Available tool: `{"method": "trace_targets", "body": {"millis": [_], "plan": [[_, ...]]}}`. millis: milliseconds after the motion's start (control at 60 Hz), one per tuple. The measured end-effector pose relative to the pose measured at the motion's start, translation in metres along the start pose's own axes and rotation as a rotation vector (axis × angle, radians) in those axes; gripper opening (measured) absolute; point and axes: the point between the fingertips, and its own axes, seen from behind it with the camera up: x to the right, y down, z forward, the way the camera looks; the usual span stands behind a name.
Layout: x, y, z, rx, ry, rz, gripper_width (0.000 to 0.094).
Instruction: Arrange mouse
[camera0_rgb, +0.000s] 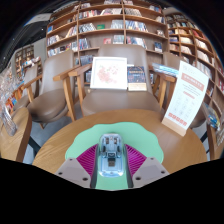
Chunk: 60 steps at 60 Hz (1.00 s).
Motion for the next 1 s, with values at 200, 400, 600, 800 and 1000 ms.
{"method": "trace_targets", "body": {"millis": [200, 400, 600, 800, 1000], "plan": [[0.005, 0.0, -0.002, 0.021, 0.044, -0.02, 0.0772], [0.014, -0.019, -0.107, 0.12, 0.048, 0.023, 0.0851], [0.041, 0.035, -0.257, 0.171, 0.064, 0.004, 0.0853], [0.069, 0.105, -0.336, 0.166, 0.101, 0.025, 0.0853], [0.082, 0.138, -0.353, 0.148, 0.122, 0.028, 0.0851]]}}
